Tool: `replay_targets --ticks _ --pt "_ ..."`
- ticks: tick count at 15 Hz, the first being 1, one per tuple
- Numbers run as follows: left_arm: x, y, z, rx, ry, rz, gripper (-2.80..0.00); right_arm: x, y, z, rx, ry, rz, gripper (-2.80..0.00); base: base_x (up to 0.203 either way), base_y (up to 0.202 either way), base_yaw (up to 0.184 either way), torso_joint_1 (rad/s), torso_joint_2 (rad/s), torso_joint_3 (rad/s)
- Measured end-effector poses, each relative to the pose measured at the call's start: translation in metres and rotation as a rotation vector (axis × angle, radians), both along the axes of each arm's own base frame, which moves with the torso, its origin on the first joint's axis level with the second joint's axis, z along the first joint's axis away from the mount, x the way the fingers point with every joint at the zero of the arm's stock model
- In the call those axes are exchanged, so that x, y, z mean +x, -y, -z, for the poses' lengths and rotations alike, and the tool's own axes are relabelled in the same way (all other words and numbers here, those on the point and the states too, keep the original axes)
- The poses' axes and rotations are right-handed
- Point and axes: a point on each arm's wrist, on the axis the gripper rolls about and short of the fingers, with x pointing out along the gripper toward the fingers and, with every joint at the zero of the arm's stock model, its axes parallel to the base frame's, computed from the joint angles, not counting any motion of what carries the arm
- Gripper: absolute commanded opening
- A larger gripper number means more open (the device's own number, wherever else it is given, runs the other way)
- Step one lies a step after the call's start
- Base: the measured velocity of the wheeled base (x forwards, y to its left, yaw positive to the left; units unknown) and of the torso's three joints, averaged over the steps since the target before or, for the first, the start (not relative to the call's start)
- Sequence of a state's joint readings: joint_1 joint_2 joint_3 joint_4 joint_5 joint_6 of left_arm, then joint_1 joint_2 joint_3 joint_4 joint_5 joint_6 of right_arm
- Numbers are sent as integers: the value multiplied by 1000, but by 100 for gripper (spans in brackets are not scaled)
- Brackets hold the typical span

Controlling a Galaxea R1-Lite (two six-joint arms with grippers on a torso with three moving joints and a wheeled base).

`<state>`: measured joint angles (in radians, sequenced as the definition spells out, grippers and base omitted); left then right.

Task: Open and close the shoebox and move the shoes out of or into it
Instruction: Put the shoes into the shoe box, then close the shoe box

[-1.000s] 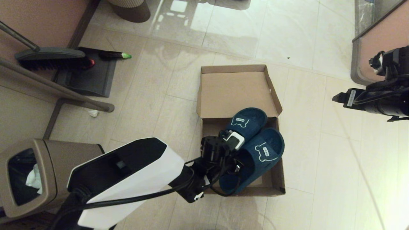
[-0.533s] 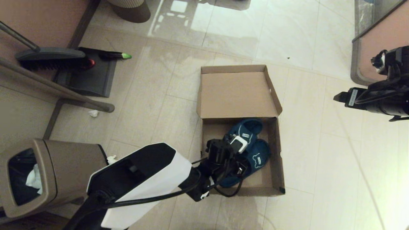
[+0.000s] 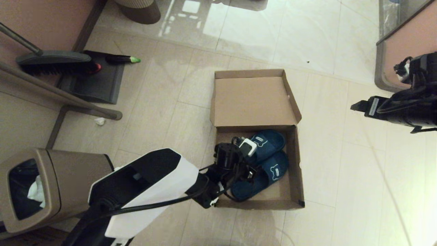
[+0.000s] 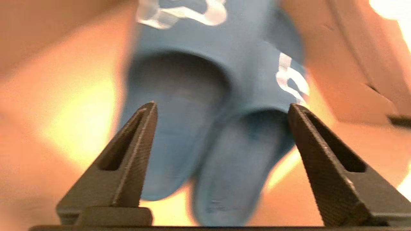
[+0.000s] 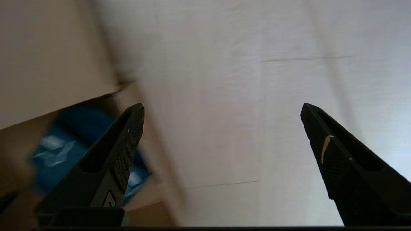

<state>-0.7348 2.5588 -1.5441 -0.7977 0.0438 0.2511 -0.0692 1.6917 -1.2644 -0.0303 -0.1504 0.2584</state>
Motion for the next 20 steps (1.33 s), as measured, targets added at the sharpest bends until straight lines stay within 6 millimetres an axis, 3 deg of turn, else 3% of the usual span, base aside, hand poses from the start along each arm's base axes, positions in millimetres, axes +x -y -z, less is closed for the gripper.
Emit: replay_targets --ticks 3,4,6,8,12,14,17,18,20 --pt "12 -34 -37 -28 10 -98 0 17 7 7 139 2 -127 0 0 0 0 0 0 0" --pt "14 -48 -50 -36 -7 -130 0 26 9 11 160 -6 -156 -280 0 0 0 0 0 0" --pt "16 -84 -78 -65 -82 -206 0 47 15 19 181 -17 -177 -280 0 0 0 0 0 0" --pt "20 -135 -105 -119 -212 -319 0 65 21 22 190 -37 -170 -280 0 0 0 0 0 0" --pt "42 -222 -141 -305 -337 -516 0 92 35 10 317 -41 -163 -280 0 0 0 0 0 0" --pt "59 -242 -150 -395 -339 -558 0 103 36 6 526 -74 -204 -280 0 0 0 0 0 0" --pt "87 -246 -158 -522 -348 -590 0 119 35 33 739 -188 -236 -280 0 0 0 0 0 0" --pt "95 -242 -159 -549 -360 -595 -280 123 35 41 746 -204 -234 -280 0 0 0 0 0 0" --pt "107 -229 -144 -557 -401 -606 -280 131 36 57 752 -233 -222 -280 0 0 0 0 0 0"
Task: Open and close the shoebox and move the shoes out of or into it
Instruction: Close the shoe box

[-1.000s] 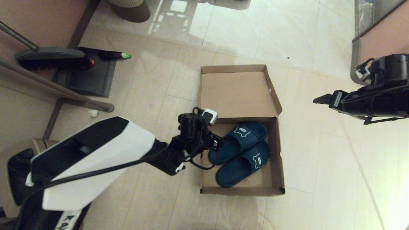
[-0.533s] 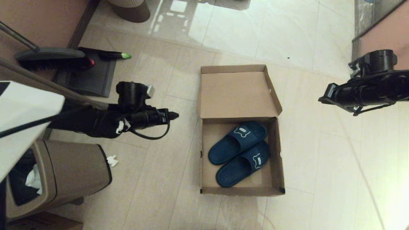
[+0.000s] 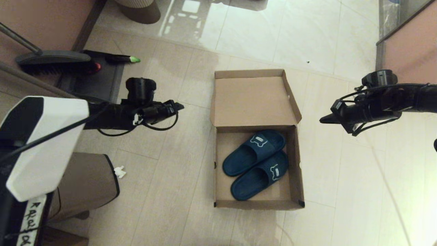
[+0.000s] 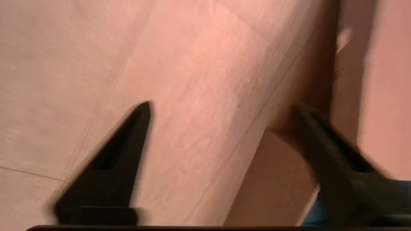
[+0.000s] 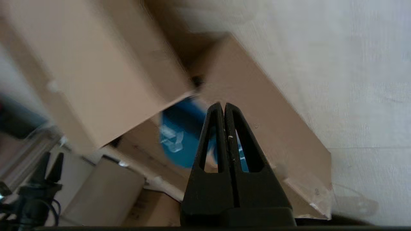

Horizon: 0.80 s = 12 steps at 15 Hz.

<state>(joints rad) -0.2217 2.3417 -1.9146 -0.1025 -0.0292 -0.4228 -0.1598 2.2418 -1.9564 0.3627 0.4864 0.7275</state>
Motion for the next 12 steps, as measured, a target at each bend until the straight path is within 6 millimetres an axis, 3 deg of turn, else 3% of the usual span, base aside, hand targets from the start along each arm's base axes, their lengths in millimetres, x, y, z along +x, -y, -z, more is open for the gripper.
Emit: replay_targets --ticks 6,12 --pt "17 32 49 -7 3 49 -280 5 -1 30 55 -108 31 -280 0 0 0 0 0 0" --pt "14 58 65 -15 -28 92 -280 3 -30 58 -39 -181 -45 -280 0 0 0 0 0 0"
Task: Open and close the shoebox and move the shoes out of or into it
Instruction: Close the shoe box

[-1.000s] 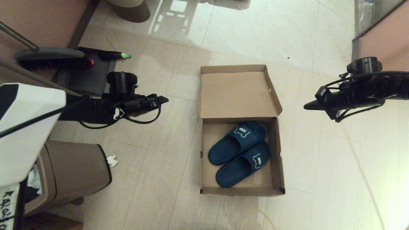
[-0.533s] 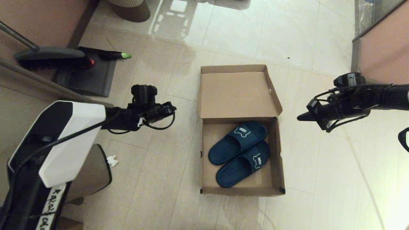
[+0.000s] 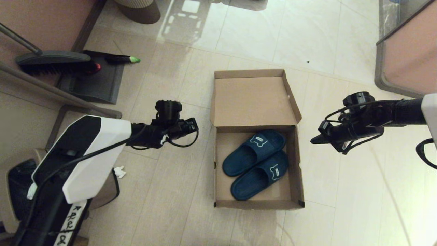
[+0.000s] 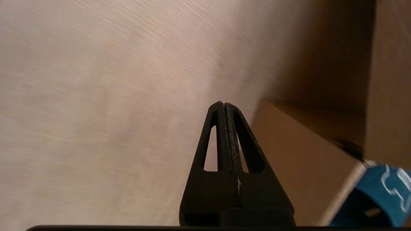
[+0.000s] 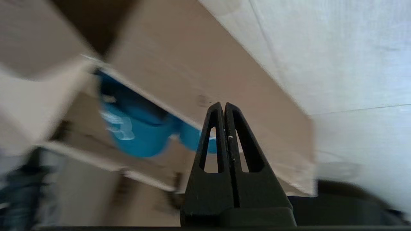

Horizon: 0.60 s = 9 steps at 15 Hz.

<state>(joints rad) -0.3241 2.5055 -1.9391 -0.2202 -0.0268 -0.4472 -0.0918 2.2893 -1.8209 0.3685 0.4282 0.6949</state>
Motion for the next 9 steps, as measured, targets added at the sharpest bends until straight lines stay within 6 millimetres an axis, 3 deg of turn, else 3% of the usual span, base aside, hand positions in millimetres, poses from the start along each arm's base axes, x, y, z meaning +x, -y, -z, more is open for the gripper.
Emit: replay_targets --ticks 5,9 --pt "-10 32 9 6 -21 61 -280 0 -16 21 -29 -57 -37 -280 0 0 0 0 0 0" --pt "-12 39 15 12 -30 72 -280 -13 -32 37 -45 -124 -99 -280 0 0 0 0 0 0"
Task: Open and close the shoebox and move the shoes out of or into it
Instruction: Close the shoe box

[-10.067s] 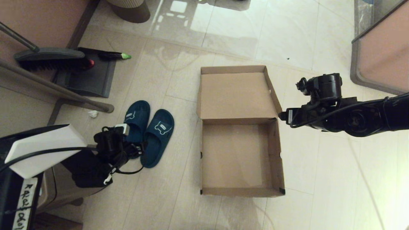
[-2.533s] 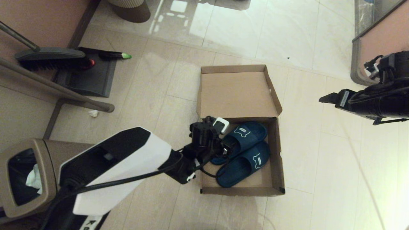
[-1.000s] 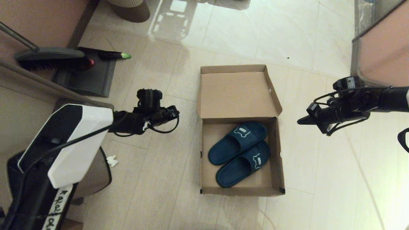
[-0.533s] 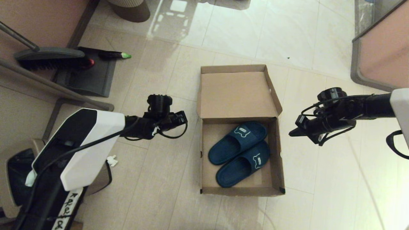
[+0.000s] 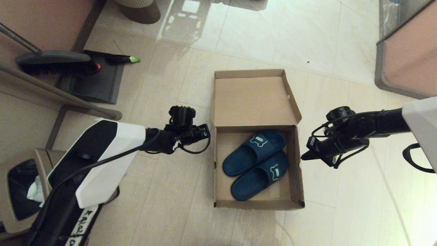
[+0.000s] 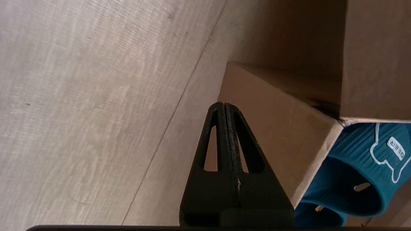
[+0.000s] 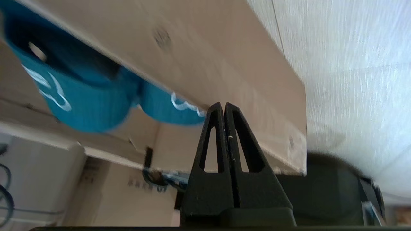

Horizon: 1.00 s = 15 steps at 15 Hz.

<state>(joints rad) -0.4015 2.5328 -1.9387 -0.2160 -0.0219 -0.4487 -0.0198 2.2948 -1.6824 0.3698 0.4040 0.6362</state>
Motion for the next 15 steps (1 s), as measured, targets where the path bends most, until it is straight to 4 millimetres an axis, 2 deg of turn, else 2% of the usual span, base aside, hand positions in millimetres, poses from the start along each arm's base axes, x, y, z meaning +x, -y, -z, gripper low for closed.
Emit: replay_targets --ticks 5,9,10,13,15 --pt "7 -18 1 3 -5 -38 -280 -13 -32 0 3 -31 -69 -280 0 0 0 0 0 0" --pt "14 -39 -2 1 0 -81 -280 -16 -40 -7 3 -18 -86 -280 0 0 0 0 0 0" --pt "15 -43 -3 1 2 -90 -280 -16 -33 -12 2 -5 -72 -280 0 0 0 0 0 0" --pt "16 -45 -4 5 5 -104 -280 -14 13 -23 -18 43 12 -280 0 0 0 0 0 0" --pt "15 -43 -4 5 4 -100 -280 -13 32 -19 -46 52 22 -280 0 0 0 0 0 0"
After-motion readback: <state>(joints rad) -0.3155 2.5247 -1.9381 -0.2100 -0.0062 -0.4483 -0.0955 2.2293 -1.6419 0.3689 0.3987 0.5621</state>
